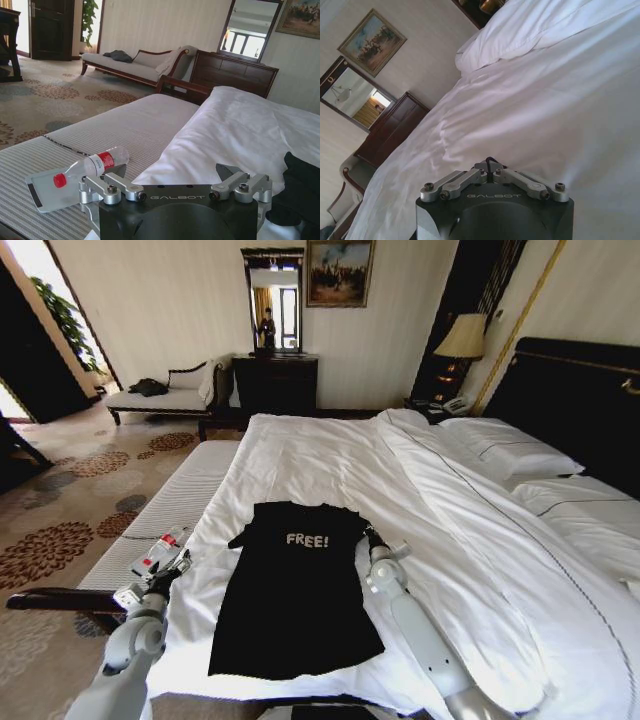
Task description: Fold the clothes on the bed.
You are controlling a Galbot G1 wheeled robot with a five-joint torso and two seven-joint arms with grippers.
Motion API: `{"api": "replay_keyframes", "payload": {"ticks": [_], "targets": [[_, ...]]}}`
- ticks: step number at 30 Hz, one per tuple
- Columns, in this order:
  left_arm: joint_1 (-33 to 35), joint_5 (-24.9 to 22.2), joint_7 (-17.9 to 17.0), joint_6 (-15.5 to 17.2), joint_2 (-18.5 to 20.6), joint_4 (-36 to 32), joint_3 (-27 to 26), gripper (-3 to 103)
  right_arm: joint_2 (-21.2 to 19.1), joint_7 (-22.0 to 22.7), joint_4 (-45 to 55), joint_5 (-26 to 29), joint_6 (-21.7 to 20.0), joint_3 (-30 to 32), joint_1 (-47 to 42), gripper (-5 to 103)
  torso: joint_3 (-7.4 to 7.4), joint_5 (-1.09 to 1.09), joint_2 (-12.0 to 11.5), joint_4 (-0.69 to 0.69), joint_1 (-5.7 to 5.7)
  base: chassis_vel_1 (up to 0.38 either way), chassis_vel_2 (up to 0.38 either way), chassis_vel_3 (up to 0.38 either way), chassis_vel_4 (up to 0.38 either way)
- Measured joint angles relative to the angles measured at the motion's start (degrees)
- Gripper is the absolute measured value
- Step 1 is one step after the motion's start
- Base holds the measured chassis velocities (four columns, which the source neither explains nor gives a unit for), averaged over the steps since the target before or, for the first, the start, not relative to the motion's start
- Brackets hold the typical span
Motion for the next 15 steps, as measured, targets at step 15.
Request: {"api": "replay_keyframes", "payload": {"ticks": [15], "targets": [[0.3, -0.2, -0.1, 0.1, -0.3, -0.7, 0.2, 100, 3.6, 1.4, -0.6, -10.2, 7.4, 8.2, -6.9, 0, 0.00, 0.00, 0.0, 0.01, 0.00, 0.000, 0.000, 0.000, 0.000]]}}
